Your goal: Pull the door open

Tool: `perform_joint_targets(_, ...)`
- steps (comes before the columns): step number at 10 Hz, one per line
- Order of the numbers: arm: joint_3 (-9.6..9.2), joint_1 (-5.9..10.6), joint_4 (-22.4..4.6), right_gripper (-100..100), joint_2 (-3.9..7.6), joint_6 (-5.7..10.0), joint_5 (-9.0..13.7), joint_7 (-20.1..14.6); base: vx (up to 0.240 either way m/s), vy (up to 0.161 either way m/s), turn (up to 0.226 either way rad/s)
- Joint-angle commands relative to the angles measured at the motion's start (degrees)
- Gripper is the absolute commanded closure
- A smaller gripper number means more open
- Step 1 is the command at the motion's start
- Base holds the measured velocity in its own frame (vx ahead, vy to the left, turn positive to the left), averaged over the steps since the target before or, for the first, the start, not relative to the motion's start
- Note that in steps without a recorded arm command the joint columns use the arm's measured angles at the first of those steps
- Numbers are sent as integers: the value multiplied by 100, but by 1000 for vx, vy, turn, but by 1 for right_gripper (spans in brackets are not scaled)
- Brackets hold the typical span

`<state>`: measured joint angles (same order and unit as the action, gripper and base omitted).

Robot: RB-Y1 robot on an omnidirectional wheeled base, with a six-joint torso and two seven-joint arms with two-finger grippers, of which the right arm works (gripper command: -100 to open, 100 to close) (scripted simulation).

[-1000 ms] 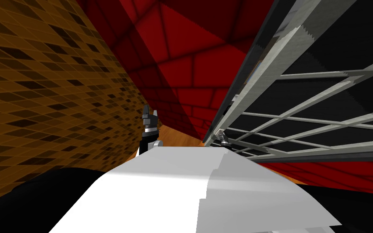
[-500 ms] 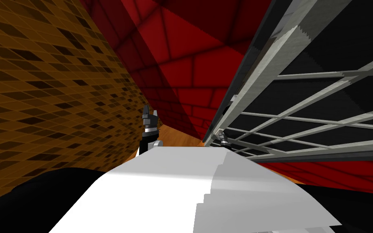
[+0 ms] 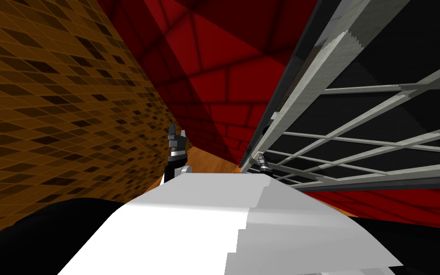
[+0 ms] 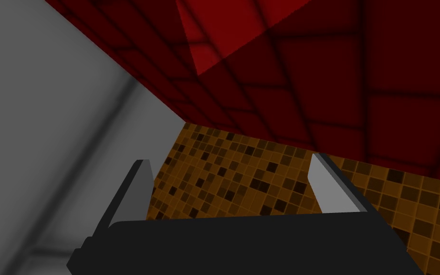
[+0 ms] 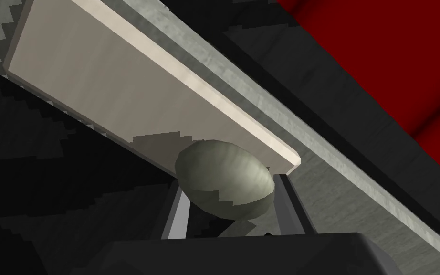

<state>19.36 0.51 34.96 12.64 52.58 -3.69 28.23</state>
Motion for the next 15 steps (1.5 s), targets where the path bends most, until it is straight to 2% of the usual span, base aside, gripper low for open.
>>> perform_joint_targets(1,-90,-15,27,100,-31,-21,74,-286,-30,-6,15)
perform_joint_targets(2,-90,-15,27,100,-31,-21,74,-303,-24,-8,14)
perform_joint_targets(4,-206,5,12,100,-11,-22,227,-680,-35,-13,31)
perform_joint_targets(7,-263,15,5,100,0,-23,304,-1010,-31,-13,24)
perform_joint_targets(11,-442,46,-16,100,31,-25,541,-1672,-37,-8,21)
perform_joint_targets(14,-503,56,-24,100,42,-26,623,-1957,-29,-14,22)
perform_joint_targets(15,-565,67,-31,100,53,-27,704,-2189,-33,-9,24)
